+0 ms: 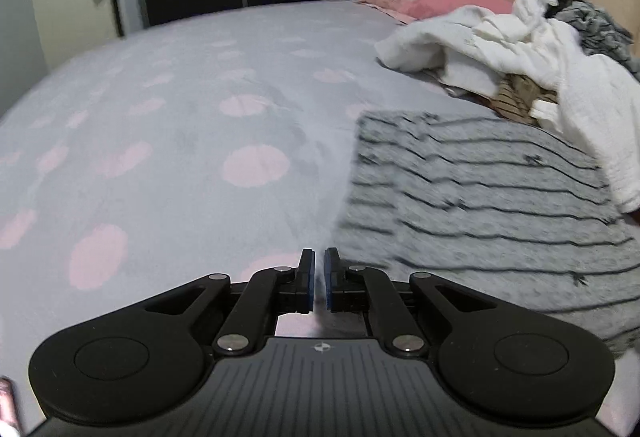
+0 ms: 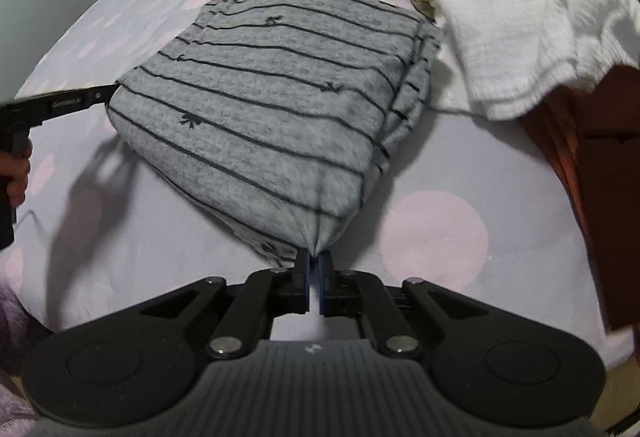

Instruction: Fold clothes

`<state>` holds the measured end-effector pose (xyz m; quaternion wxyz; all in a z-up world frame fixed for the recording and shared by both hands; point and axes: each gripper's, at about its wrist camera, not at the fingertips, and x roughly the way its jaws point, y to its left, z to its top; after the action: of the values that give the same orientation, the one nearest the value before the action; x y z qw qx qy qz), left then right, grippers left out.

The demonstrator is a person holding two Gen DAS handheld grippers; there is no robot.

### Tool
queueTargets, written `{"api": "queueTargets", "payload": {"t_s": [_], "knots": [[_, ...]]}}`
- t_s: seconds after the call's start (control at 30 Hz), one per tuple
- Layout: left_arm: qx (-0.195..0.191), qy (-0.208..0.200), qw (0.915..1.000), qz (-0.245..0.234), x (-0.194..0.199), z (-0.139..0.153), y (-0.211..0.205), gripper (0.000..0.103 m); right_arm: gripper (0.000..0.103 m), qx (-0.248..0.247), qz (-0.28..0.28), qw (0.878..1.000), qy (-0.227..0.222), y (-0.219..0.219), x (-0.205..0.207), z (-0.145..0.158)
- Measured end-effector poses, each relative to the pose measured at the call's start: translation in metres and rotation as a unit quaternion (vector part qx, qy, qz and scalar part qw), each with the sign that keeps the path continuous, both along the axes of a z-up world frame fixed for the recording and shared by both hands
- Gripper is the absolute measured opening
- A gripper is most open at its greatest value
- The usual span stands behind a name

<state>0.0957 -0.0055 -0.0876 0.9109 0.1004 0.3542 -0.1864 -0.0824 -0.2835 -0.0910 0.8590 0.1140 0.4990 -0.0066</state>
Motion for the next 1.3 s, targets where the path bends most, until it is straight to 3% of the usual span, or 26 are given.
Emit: {"api": "queueTargets", "payload": {"t_s": [0.13,0.2,0.23,0.27,0.43,0.57,0.77,0.9,1.0,1.3], "knots": [[-0.041,0.015,0.9988,0.022,0.007,0.013,0.016,0.005,0.011,-0.008,-0.033,0.999,-0.009,-0.014,-0.001,0.005],[-0.058,0.023,0.9978,0.021,0.009,0.018,0.018,0.018,0.029,-0.006,-0.046,0.998,-0.029,-0.019,-0.001,0.012],[-0.063,0.026,0.9975,0.017,0.009,0.02,0.017,0.034,0.049,-0.005,-0.053,0.998,-0.04,-0.022,0.0,0.016],[-0.07,0.029,0.9971,0.01,0.009,0.022,0.016,0.051,0.055,-0.004,-0.058,0.997,-0.052,-0.024,0.001,0.02],[-0.079,0.046,0.9956,-0.019,0.013,0.024,-0.001,0.062,0.07,0.005,-0.086,0.991,-0.101,-0.03,0.014,0.033],[-0.068,0.077,0.9945,-0.022,0.024,0.012,-0.012,0.062,0.07,0.037,-0.128,0.985,-0.105,-0.042,0.032,0.023],[-0.072,0.136,0.9873,-0.04,0.044,-0.012,-0.014,0.063,0.07,0.08,-0.16,0.981,-0.071,-0.052,0.054,0.003],[-0.113,0.174,0.9773,-0.04,0.065,-0.025,-0.007,0.068,0.07,0.125,-0.175,0.974,-0.066,-0.058,0.065,-0.006],[-0.149,0.201,0.9674,-0.036,0.079,-0.035,-0.003,0.072,0.071,0.131,-0.176,0.974,-0.058,-0.06,0.077,-0.013],[-0.223,0.233,0.9455,-0.047,0.106,-0.055,-0.019,0.072,0.077,0.152,-0.167,0.972,-0.065,-0.059,0.104,-0.028]]}}
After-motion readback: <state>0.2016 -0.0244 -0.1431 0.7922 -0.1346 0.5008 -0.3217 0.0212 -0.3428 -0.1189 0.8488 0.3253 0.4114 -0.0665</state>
